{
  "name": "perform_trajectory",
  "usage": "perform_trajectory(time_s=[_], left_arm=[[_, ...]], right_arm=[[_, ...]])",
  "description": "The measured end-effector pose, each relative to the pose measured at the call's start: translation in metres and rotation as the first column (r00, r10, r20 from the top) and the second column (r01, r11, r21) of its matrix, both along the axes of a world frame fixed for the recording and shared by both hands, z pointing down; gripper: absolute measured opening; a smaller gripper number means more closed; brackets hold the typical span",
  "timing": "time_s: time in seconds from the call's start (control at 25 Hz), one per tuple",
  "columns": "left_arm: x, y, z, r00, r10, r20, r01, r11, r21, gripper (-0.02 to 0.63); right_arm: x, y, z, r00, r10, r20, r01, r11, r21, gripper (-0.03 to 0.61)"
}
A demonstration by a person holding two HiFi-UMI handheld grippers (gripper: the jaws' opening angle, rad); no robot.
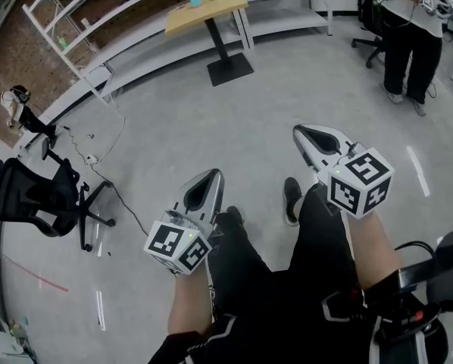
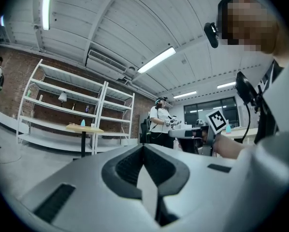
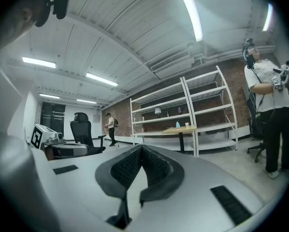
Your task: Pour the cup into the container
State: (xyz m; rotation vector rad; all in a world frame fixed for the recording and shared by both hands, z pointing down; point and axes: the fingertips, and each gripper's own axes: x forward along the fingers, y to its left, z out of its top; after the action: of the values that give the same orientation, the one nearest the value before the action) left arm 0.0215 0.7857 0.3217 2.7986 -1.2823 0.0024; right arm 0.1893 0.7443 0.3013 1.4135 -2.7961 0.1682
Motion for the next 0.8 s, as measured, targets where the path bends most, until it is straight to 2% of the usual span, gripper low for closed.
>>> perform_trajectory(time_s=[0.36,0.8], left_arm=[[0.004,0.074,0.008,1.000,0.012,0.001,-0.012,1.000,-0.011,0.002],[-0.001,0.087,-0.003,0.999,-0.023,-0.039,0.024,1.000,0.007,0.002]], right_arm=[[0.007,0.071,0.005,1.000,0.015,-0.023,-0.015,1.000,-0.002,0.002],[0.005,0.090,-0.002,1.000,0.009,-0.015,-0.009,1.000,0.010,0.002]])
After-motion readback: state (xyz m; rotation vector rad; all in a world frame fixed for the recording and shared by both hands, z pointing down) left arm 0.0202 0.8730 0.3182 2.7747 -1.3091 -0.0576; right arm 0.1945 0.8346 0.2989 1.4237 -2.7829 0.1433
